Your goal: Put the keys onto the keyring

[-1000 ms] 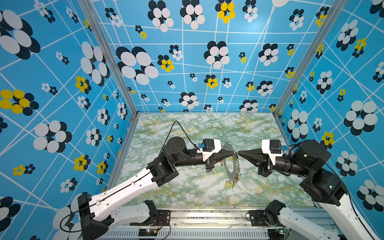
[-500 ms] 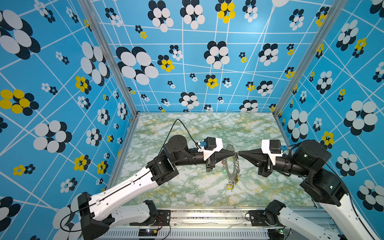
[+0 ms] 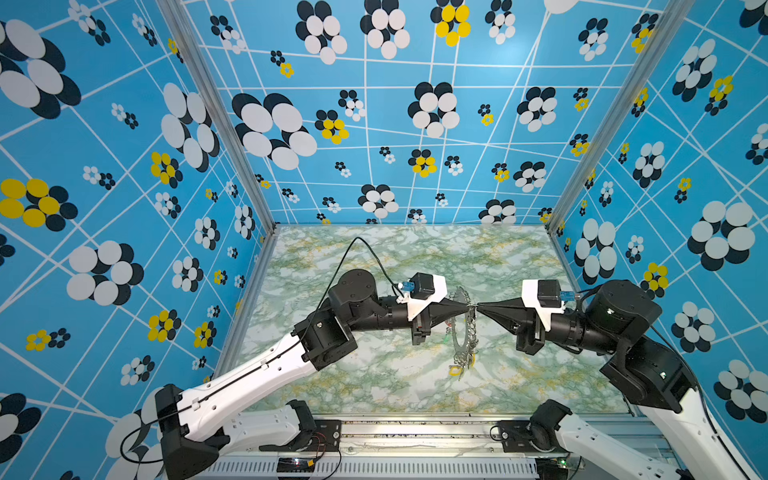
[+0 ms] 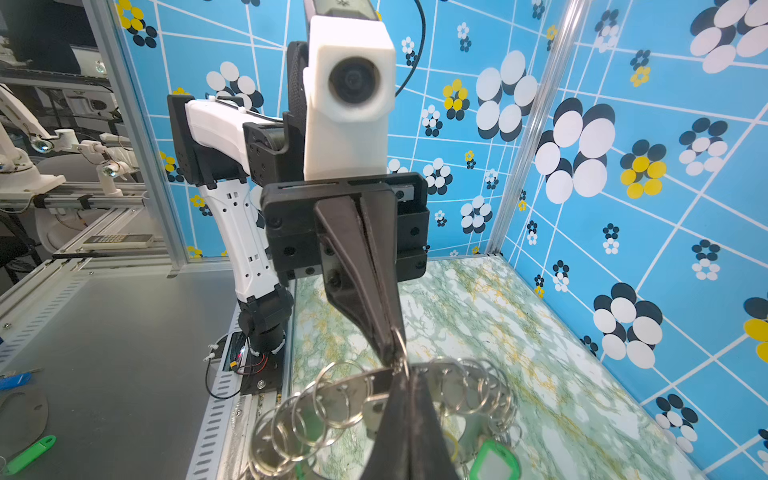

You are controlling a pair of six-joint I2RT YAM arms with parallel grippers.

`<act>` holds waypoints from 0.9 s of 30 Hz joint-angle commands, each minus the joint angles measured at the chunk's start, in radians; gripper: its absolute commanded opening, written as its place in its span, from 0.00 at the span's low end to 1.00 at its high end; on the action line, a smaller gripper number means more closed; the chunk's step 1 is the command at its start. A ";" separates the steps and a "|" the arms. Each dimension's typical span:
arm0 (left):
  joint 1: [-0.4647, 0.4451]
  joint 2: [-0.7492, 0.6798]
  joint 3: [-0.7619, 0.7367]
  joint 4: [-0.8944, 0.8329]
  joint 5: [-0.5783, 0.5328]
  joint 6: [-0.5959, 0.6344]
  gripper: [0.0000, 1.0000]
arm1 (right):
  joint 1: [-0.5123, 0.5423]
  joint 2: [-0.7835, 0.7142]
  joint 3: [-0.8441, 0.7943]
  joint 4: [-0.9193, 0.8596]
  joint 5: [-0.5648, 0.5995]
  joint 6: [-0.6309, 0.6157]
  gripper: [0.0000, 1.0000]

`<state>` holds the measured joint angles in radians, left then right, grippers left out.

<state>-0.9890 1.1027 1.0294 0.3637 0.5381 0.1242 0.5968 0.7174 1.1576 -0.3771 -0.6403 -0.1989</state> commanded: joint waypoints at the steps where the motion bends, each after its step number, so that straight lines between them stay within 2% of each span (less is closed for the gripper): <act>1: -0.018 -0.023 0.050 0.039 0.046 0.015 0.00 | 0.011 0.022 0.015 -0.023 0.034 -0.012 0.00; 27: -0.019 0.008 0.141 -0.128 0.056 -0.021 0.00 | 0.035 0.042 0.051 -0.057 0.038 -0.031 0.00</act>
<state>-0.9901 1.1072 1.1175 0.2249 0.5465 0.1162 0.6281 0.7502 1.1896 -0.4122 -0.6300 -0.2249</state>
